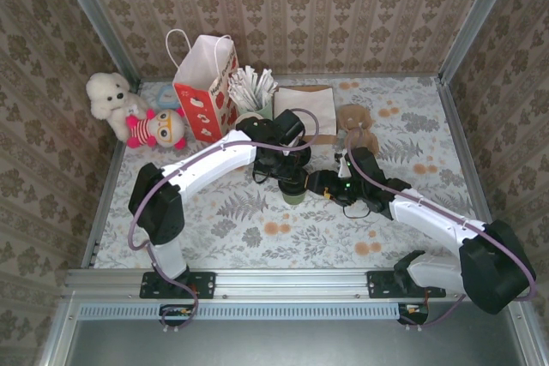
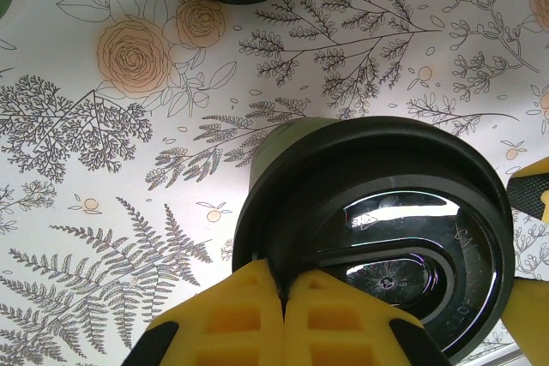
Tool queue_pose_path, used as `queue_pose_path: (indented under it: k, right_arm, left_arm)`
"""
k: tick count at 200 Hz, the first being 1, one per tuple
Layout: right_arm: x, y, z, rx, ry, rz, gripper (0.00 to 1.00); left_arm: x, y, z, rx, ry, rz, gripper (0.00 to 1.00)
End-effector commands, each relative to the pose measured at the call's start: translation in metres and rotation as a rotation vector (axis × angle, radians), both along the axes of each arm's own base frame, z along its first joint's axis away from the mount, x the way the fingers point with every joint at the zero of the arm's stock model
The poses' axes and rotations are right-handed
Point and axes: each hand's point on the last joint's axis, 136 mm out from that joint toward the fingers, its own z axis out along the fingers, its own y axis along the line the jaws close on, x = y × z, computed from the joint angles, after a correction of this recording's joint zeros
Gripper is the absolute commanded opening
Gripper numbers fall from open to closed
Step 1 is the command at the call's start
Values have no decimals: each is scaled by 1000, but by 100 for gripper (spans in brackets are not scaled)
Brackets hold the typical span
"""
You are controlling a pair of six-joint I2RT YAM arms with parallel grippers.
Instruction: Pack the takeout coffee
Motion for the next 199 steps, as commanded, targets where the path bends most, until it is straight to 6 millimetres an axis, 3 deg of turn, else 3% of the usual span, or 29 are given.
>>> queue_pose_path:
  k: [1, 61, 145, 174, 199]
  right_arm:
    - [2, -2, -4, -8, 18, -17, 71]
    - [0, -9, -16, -59, 65, -42, 67]
    - [-14, -29, -53, -146, 194, -136, 62]
    - [-19, -39, -66, -190, 230, -170, 62]
    - [-33, -49, -90, -228, 300, -197, 62]
  left_arm:
    - [-5, -4, -2, 2, 37, -30, 0]
    - [-4, -7, -9, 15, 57, -49, 0]
    - [-14, -5, -30, 32, 130, -72, 0]
    - [-22, 3, -48, 52, 185, -60, 0]
    - [-37, 18, -73, 106, 260, -56, 0]
